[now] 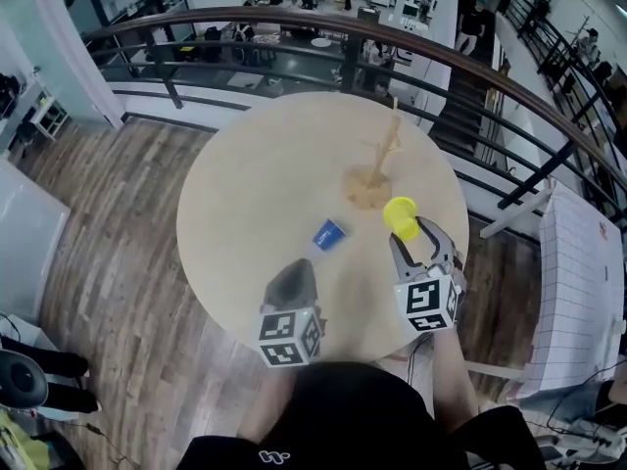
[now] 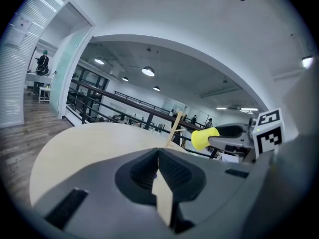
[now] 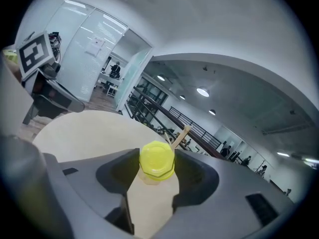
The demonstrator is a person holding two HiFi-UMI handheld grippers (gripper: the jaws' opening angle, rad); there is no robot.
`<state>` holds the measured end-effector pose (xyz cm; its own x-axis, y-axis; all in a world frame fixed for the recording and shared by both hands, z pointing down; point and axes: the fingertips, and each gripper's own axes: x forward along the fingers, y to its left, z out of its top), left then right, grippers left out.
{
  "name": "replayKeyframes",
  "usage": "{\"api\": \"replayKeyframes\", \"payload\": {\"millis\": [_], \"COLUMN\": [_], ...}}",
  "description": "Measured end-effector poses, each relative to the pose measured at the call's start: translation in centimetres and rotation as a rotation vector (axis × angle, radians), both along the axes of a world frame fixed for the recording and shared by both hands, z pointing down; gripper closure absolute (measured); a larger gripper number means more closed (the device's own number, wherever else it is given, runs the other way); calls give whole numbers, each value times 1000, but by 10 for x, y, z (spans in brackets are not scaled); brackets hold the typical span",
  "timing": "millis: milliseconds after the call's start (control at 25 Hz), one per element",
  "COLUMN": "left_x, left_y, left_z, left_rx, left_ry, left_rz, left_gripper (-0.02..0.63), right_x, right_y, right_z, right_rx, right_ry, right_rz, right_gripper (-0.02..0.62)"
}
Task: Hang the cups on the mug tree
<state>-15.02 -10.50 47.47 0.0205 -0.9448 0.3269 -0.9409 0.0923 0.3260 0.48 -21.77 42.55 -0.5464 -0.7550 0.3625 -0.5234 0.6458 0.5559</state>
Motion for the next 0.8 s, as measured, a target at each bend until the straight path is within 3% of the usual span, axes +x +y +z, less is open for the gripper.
{"api": "replayKeyframes", "payload": {"millis": [280,800], "left_x": [-11,-19], "left_y": [7,4], "left_z": [4,17], "left_rx": [-14,-42], "left_ry": [9,22], "left_rz": [-29,-40], "left_gripper": [594,594], "right_x": [-17,-46], "right_y": [-44,-118], "right_z": [24,117], "right_rx": [1,-129], "right_ry": [78,241], "right_rz": [-11,14], "right_gripper": [370,370]}}
